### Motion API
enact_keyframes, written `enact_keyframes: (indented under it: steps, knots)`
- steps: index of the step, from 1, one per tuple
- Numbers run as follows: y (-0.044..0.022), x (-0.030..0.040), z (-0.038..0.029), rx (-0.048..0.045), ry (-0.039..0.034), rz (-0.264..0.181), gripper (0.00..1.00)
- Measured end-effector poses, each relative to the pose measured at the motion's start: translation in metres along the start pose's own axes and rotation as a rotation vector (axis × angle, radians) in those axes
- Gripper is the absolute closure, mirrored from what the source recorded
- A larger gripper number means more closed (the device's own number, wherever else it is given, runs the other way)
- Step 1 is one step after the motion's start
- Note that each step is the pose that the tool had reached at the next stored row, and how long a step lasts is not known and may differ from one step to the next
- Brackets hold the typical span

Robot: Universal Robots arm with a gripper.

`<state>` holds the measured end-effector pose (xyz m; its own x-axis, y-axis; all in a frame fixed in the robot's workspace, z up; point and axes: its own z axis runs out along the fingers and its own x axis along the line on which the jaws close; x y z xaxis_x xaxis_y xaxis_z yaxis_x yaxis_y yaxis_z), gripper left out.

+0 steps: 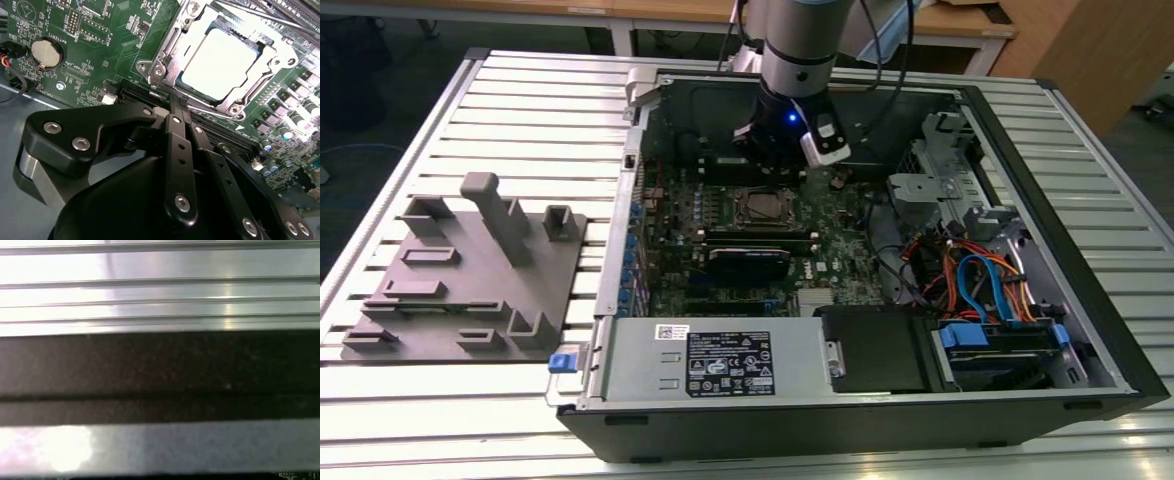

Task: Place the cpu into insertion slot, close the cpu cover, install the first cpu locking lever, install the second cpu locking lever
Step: 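Install the first cpu locking lever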

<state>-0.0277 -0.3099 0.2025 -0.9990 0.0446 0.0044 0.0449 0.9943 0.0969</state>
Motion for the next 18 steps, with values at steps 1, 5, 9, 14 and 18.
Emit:
enact_keyframes:
  steps: [1,5,9,14,18]
  knots:
    - [0.0,-0.0001,0.0,0.0,0.0,0.0,0.89]
    - [0.0001,-0.0009,0.0001,-0.0002,-0.0001,0.0,0.89]
    - [0.0002,-0.002,0.0001,-0.0002,-0.0001,0.0,0.89]
    - [0.0001,-0.0021,0.001,0.0001,-0.0001,0.0,0.89]
    - [0.0,-0.0025,0.0028,0.0002,-0.0002,0.0,0.89]
